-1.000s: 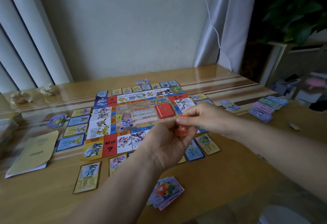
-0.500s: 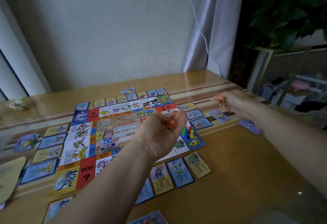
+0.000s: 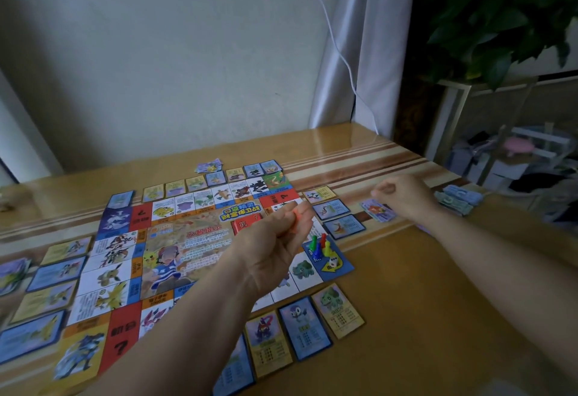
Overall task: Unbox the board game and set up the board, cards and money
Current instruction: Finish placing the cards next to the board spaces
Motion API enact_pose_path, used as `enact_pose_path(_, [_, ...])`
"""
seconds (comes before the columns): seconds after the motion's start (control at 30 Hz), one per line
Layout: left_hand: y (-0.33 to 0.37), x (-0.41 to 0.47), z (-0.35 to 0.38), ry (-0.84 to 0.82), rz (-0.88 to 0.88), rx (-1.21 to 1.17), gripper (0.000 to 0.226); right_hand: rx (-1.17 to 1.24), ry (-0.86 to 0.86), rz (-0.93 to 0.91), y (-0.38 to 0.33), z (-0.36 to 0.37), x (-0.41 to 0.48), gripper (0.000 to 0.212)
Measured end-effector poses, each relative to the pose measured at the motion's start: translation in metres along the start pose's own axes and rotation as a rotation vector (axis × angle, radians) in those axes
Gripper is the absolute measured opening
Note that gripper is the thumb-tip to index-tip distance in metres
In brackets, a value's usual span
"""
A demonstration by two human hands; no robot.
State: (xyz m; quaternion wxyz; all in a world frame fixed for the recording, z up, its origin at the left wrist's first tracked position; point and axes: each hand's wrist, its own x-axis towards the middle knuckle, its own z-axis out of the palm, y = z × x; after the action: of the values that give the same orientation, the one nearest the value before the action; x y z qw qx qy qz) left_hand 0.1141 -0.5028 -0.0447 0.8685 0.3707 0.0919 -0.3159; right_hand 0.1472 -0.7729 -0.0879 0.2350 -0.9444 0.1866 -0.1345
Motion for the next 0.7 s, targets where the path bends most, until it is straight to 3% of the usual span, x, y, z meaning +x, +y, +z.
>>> enact_pose_path(0.1, [0.004,0.001,-0.008,0.024,0.037,-0.006,0.028,0.181,0.002,-0.169,-0.048,-0.020,-0.016,0.023])
enact_pose_path(0.2, [0.010,-0.001,-0.016,0.063,0.058,-0.031,0.028,0.298,-0.315,-0.352,-0.117,-0.036,-0.049,0.025])
enact_pose_path(0.27, [0.017,-0.006,-0.022,0.088,0.066,-0.038,0.026,0.245,-0.490,-0.454,-0.151,-0.030,-0.064,0.022])
enact_pose_path(0.37, [0.033,-0.015,-0.036,0.114,0.105,-0.044,0.027,0.156,-0.489,-0.547,-0.186,-0.012,-0.071,0.009])
enact_pose_path(0.53, [0.071,-0.026,-0.065,0.126,0.189,-0.110,0.025,0.216,-0.500,-0.582,-0.238,0.015,-0.063,0.007])
enact_pose_path(0.63, [0.100,-0.025,-0.080,0.157,0.252,-0.150,0.023,0.422,-0.525,-0.438,-0.265,0.039,-0.039,0.002])
enact_pose_path(0.7, [0.122,-0.021,-0.090,0.200,0.277,-0.176,0.020,0.521,-0.450,-0.308,-0.277,0.059,-0.013,0.006])
